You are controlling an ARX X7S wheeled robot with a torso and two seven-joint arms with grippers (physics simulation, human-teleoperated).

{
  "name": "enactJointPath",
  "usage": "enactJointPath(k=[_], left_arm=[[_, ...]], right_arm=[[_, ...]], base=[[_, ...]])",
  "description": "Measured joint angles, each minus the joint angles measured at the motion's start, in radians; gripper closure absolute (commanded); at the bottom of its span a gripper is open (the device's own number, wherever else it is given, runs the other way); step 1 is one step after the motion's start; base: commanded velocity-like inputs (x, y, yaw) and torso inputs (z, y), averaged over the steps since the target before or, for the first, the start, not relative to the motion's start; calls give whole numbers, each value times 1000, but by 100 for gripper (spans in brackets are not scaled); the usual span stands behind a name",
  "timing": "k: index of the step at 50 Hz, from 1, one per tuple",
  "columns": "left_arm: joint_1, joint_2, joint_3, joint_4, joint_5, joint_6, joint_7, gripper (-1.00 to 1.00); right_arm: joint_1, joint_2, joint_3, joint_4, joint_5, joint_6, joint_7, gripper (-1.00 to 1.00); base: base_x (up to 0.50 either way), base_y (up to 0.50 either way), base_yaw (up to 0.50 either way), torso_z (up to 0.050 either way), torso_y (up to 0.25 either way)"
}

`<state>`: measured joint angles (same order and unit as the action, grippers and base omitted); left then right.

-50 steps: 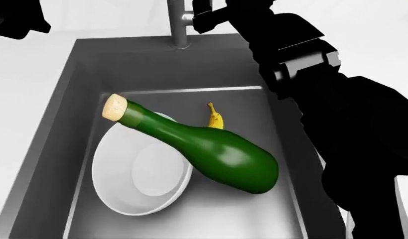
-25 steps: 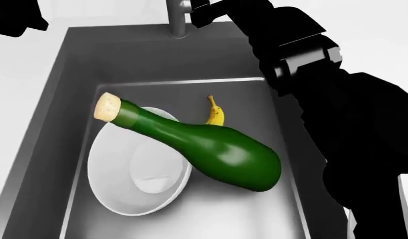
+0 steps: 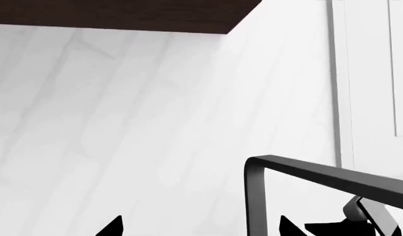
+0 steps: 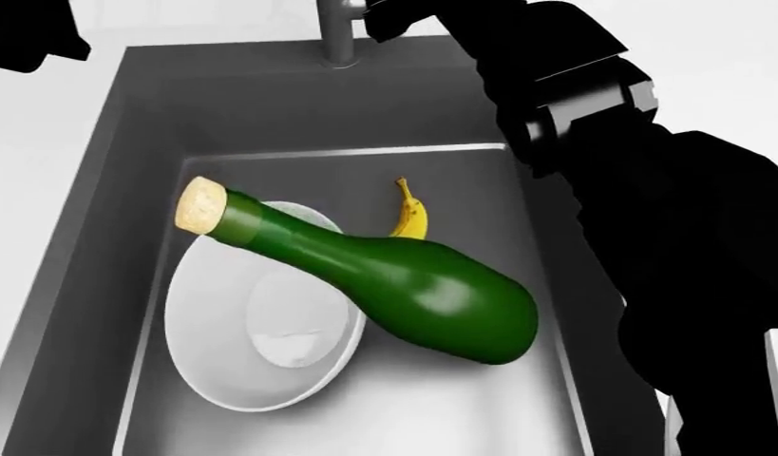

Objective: Pick the bowl and bottle and place them in the sink. Then turn on the water.

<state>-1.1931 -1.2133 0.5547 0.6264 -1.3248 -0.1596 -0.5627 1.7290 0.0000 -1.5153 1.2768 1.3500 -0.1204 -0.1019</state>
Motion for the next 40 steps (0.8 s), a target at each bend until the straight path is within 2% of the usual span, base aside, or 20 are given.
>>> enactJointPath(k=[13,20,40], left_arm=[[0,-1,-7,1,-10,1,-1,-100],[1,0,-9,0,-10,0,0,-100],[2,4,-11,3,1,-6,2,-100]], right_arm=[[-1,0,8,5,-24,-7,4,-100],[-3,0,62,9,-78,3,15,-100],[-35,0,518,-20,-544,110,32,-100]], base=[[0,0,0,0,0],[0,0,0,0,0],[0,1,-1,0,0]])
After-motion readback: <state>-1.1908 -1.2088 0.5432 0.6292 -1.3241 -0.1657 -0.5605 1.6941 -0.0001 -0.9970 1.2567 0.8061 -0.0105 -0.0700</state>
